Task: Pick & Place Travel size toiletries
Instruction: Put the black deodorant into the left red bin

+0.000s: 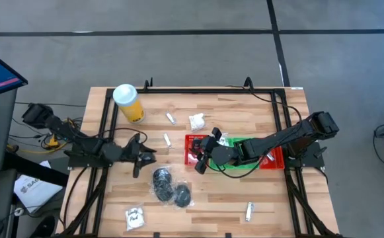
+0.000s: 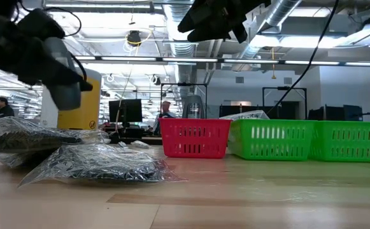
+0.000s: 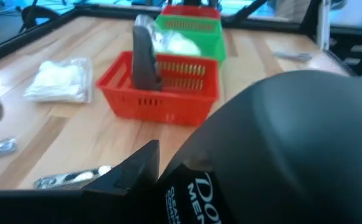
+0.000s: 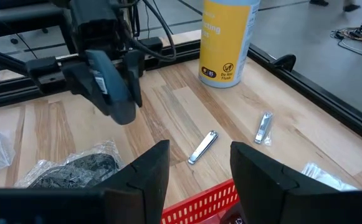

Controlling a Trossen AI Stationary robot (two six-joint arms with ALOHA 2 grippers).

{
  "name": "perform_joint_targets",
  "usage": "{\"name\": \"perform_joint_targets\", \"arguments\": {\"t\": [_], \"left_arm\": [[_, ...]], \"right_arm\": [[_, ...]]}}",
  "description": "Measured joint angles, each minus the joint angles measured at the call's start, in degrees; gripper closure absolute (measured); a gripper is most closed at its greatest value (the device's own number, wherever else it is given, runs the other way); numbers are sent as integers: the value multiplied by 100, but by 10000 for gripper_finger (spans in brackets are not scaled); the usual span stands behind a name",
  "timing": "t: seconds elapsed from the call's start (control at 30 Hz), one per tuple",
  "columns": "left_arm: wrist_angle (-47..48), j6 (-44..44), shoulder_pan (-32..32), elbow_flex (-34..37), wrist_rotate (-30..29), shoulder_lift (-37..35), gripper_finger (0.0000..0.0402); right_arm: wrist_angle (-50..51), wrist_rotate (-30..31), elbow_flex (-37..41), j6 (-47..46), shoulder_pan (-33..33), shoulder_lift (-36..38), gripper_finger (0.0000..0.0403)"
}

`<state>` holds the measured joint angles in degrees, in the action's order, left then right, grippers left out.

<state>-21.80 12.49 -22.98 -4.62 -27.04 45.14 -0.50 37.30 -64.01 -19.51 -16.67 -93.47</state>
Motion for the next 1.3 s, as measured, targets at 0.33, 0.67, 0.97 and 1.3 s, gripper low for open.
{"name": "perform_joint_targets", "arguments": {"t": [0.33,0.67,0.97,1.3], "left_arm": [[-815,-15,382,-156,487,555,220],[-918,-330,783,-1092,967,1687,220],[-1314,-423,1391,-1816,1789,2871,220],[-1417,-520,1745,-2344,2295,3528,220]], "right_arm": [[1,0,0,0,0,0,244],[1,0,0,0,1,0,244],[-1,0,0,0,1,0,244],[-2,0,0,0,32,0,244]]}}
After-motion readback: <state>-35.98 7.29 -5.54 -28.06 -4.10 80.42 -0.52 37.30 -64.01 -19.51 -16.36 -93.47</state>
